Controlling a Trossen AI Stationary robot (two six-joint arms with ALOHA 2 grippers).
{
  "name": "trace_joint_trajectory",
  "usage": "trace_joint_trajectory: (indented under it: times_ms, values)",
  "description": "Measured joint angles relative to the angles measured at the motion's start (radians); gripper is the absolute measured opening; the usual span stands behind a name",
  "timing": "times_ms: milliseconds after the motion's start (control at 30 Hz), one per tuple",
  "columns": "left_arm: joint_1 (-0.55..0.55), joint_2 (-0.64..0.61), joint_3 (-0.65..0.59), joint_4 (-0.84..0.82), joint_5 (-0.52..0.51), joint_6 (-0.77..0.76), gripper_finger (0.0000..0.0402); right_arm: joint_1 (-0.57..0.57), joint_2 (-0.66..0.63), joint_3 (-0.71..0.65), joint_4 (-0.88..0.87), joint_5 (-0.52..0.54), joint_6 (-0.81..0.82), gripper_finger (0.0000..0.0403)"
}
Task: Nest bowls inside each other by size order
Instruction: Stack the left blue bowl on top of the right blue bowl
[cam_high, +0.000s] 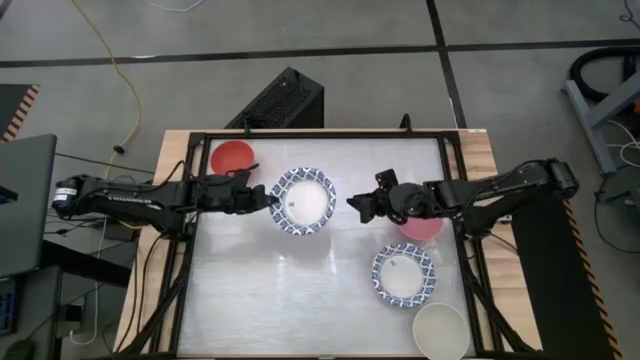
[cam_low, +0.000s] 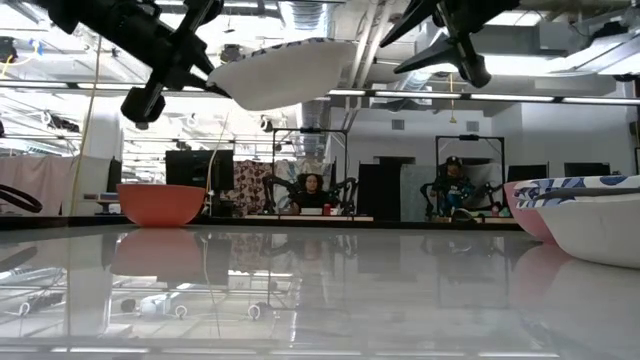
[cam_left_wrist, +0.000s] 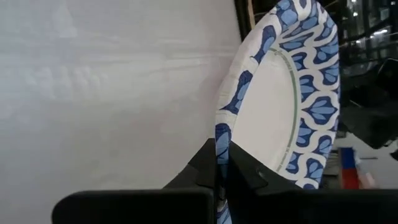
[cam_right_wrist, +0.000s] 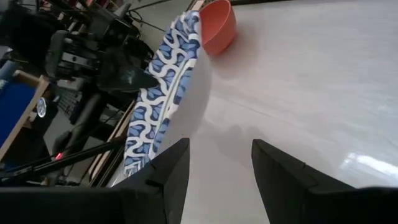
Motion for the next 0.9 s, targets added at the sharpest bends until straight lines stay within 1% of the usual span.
trace_joint_trajectory:
  times_ms: [133, 267, 367, 633, 800, 900]
  values:
    - [0.000, 0.041, 0.078, -0.141, -0.012, 0.043, 0.0000, -0.011, 0.000, 0.000, 0.003, -0.003, -0.009, 0.0194]
    - [0.000, 0.101, 0.141, -0.210, 0.000, 0.080, 0.0000, -0.012, 0.000, 0.000, 0.025, -0.003, -0.032, 0.0194]
    - [0.000, 0.147, 0.183, -0.199, 0.007, 0.104, 0.0000, -0.012, 0.000, 0.000, 0.044, -0.003, -0.064, 0.0194]
    - [0.000, 0.239, 0.287, -0.199, 0.007, 0.195, 0.0000, -0.025, 0.015, 0.000, 0.044, -0.014, -0.078, 0.0194]
    - [0.006, 0.259, 0.318, -0.197, 0.009, 0.227, 0.0000, -0.025, 0.071, 0.000, 0.049, -0.024, -0.071, 0.0194]
    - [0.020, 0.259, 0.320, -0.199, 0.016, 0.237, 0.0000, -0.025, 0.114, 0.000, 0.092, -0.051, -0.070, 0.0194]
